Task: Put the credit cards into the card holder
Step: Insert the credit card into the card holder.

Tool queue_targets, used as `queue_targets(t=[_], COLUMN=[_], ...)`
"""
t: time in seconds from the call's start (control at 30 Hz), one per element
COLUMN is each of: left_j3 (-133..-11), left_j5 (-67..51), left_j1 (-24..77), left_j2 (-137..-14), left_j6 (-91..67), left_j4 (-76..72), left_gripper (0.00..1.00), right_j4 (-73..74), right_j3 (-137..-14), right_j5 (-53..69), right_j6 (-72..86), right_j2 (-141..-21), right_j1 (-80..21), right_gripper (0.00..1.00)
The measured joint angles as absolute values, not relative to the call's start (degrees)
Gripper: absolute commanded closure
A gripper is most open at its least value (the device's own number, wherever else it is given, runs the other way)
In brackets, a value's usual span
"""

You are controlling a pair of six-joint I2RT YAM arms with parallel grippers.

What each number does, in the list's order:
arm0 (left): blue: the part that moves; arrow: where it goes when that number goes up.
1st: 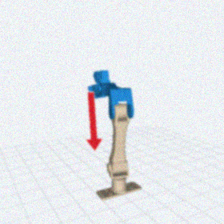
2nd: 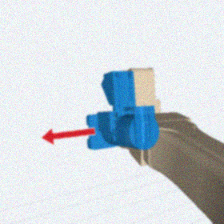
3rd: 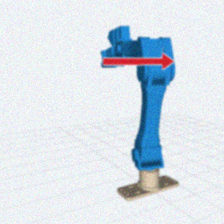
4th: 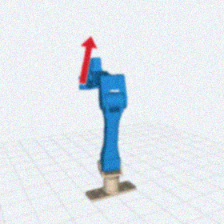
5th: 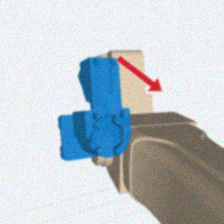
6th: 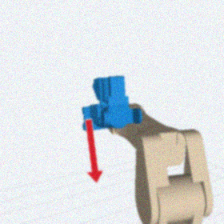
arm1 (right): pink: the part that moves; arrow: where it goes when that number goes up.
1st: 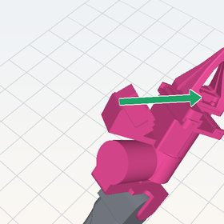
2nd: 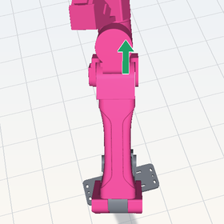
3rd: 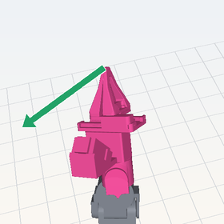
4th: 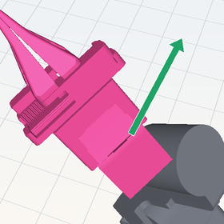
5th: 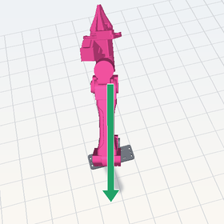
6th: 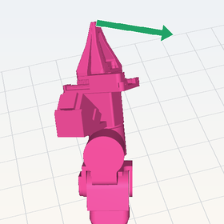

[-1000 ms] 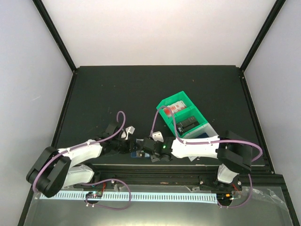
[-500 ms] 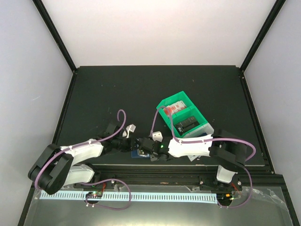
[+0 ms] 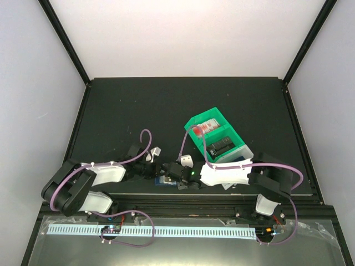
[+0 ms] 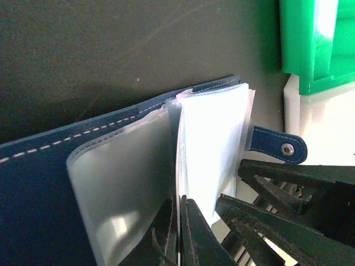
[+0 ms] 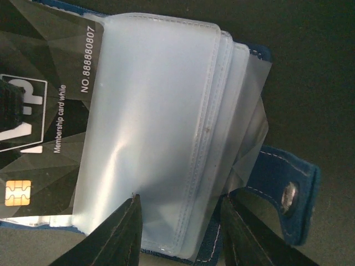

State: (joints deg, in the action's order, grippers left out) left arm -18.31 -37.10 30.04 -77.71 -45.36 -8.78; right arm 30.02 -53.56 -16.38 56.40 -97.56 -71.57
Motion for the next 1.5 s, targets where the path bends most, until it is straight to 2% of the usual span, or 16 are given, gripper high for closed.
queue_targets(t=[0.53,0.7,0.83,1.17,1.5], left_j3=[-15.9,-15.9,-15.9,-15.5,-15.6], left_j5=[-40.1,-41.6,-42.8,-44.2,-44.7], left_j1=[29.8,29.8,29.8,30.2,31.9], left_j2=[-80.9,-83.0,-84.1,-84.6,-87.2], left_j6=[-50.9,-51.6,-52.0,-53.2,-55.2], left_j4=[-17.6,-20.0,-21.6,-23.4,-26.9], left_gripper=[0.98,0.99,0.98,0.97,0.97], right_j4=[31.9,28.5,24.5,17.8,14.4], right_j3=[-51.9,-46.5,-43.0,-41.4,-40.3], right_j5=[-18.1,-17.7,-15.3,-8.9,-6.9], right_j6=[60.1,61.4,61.6,61.6,61.6], right_j2=[-95.1,-89.3,-86.5,-88.1,-88.1], right_j1=[-71.2,-70.2,-67.5,-66.0,-65.0], right_gripper=[0.52,0.48,0.50,0.58,0.60])
